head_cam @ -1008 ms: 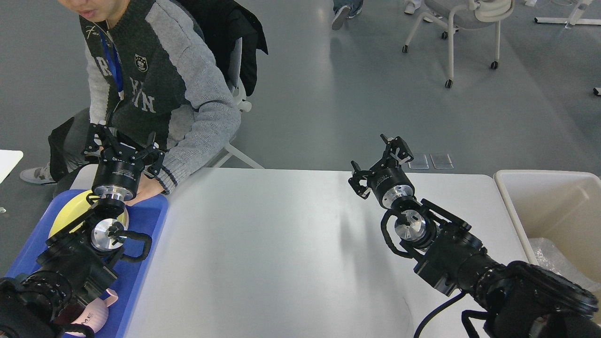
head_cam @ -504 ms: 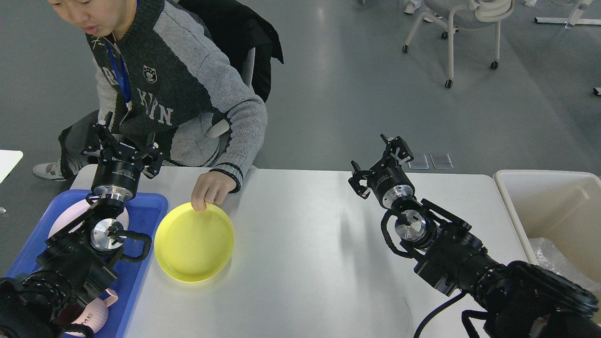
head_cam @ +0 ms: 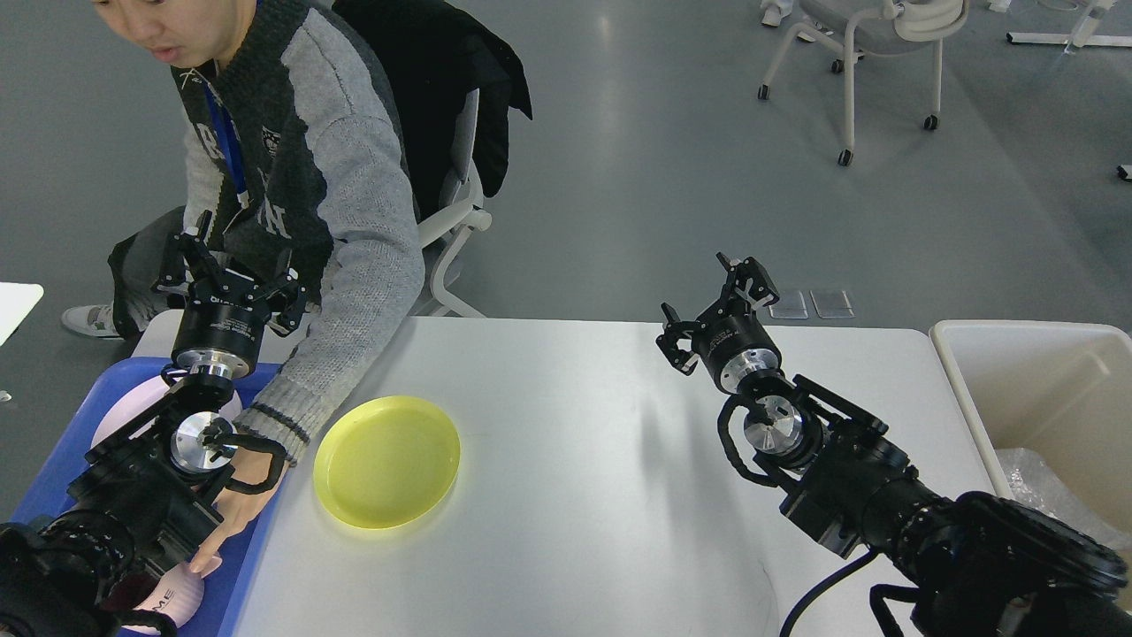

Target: Tidy desktop

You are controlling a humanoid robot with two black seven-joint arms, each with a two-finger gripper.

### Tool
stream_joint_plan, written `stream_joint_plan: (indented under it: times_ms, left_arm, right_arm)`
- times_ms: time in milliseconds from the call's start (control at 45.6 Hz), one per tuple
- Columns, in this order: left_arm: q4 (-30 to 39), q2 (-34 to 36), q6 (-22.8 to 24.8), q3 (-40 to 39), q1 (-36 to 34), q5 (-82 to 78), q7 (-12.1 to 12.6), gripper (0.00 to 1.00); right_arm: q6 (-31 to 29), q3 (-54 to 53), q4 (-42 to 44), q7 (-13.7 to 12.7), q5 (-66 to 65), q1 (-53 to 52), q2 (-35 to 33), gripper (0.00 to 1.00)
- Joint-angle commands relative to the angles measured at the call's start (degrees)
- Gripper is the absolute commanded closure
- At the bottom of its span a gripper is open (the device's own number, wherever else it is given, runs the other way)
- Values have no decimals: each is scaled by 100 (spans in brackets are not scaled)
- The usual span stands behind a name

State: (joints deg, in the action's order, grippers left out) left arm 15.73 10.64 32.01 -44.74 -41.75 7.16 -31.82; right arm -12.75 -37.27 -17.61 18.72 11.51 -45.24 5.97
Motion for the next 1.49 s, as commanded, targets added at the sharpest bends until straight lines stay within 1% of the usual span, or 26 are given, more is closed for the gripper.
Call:
stream_joint_plan:
  times_ms: [0, 1468]
  left_arm:
    - [0, 0, 7, 0, 0, -5, 0, 3]
    - [0, 0, 7, 0, 0, -5, 0, 3]
  right_arm:
    - [-8, 1, -23, 0, 0, -2, 0, 0]
    - [-8, 18, -23, 0, 0, 6, -9, 0]
